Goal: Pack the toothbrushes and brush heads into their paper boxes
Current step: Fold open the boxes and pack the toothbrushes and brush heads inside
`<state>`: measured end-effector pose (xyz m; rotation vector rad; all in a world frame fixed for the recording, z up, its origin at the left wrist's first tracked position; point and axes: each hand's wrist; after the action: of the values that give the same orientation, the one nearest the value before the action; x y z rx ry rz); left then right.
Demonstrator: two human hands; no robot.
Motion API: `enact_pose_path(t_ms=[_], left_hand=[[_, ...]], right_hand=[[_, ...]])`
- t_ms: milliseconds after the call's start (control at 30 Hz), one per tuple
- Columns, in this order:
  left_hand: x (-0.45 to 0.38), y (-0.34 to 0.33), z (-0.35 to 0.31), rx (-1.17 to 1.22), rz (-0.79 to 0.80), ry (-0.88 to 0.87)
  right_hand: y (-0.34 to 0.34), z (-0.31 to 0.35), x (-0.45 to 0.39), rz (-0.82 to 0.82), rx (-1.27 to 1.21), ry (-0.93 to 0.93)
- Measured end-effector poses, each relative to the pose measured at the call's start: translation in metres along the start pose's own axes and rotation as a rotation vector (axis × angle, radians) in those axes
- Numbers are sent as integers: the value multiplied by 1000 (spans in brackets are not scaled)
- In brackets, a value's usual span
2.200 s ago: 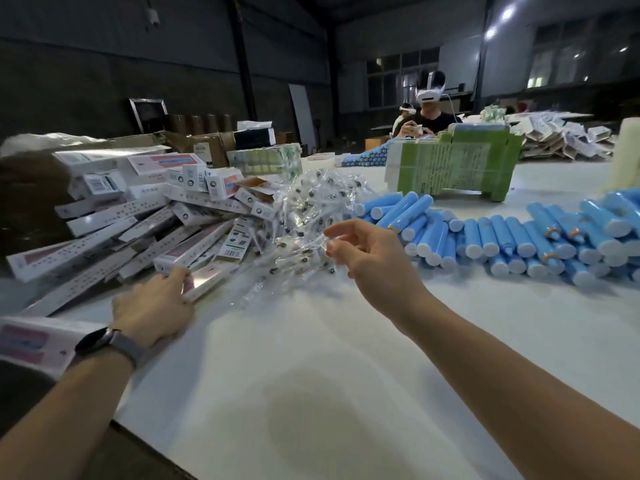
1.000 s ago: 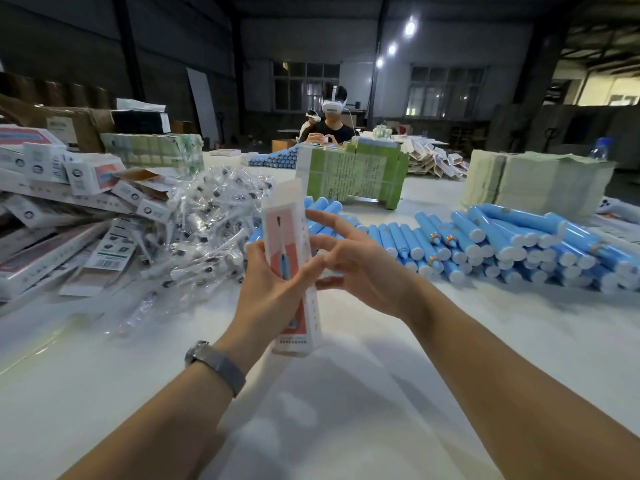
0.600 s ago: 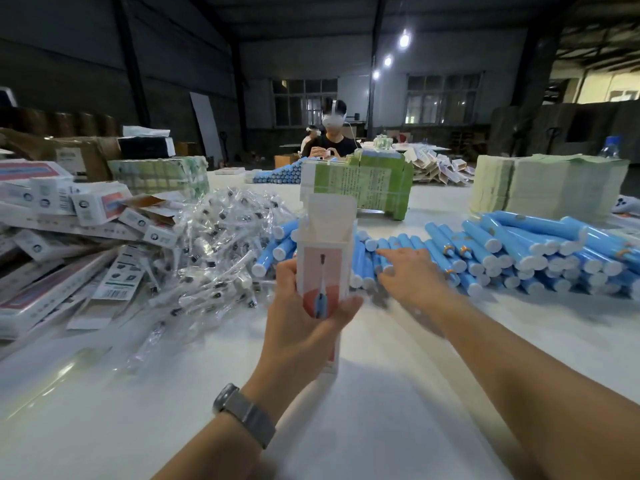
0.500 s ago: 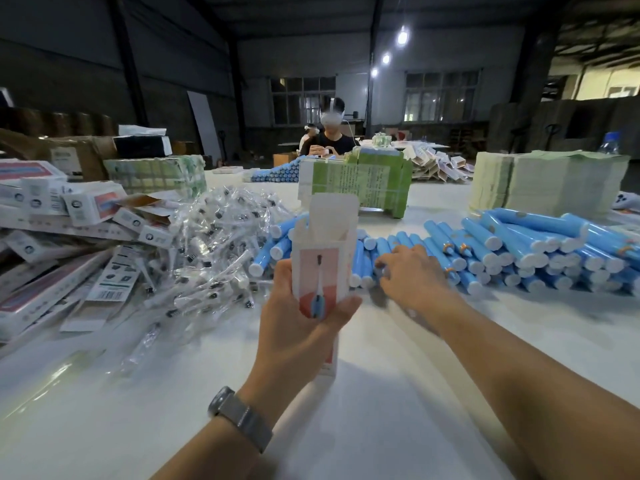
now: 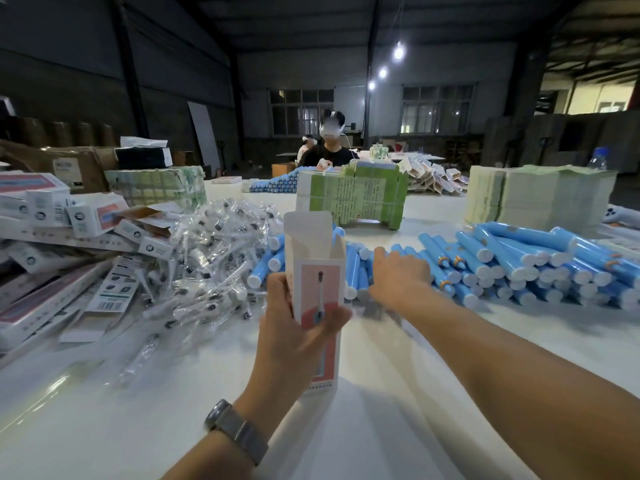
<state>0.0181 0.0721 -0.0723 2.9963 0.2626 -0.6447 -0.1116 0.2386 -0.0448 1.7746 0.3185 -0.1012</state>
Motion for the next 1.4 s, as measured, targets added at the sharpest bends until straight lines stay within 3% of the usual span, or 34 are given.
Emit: enact_pose_path(t_ms=[133,233,333,433,500,667,933,1400], left_hand=[[2,1,0,-3,-12,-12],[0,1,0,4,-18,-12],[0,0,0,19,-16,-2],[-1,0,1,33,-6,23],[-1,0,2,27,-11,27],[-1,0,1,15,-10,59],[3,-2,-8,13,-21,67],[6,-4,-9,-76,6,27]], right_hand=[[-3,5,-2,-24,-25,29],[-1,-1,4,-35,-228,-33],[7,-12,14,-104,-527,-140],[28,-13,30,-240,-1108,-157],[47,-10,45,-361,-1454,-61],[99,-7,78,-535,-1809,211],[125,-10,99,-776,-1844,382],[142,5,111,-839,-1661,489]])
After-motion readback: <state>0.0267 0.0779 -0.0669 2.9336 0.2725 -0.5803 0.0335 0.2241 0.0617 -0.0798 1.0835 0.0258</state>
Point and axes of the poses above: each hand's wrist, its own x-axis away from the middle knuckle, its own y-axis out of the back of the hand, z = x × y, and after that the axes turned 12 degrees about y, right-handed
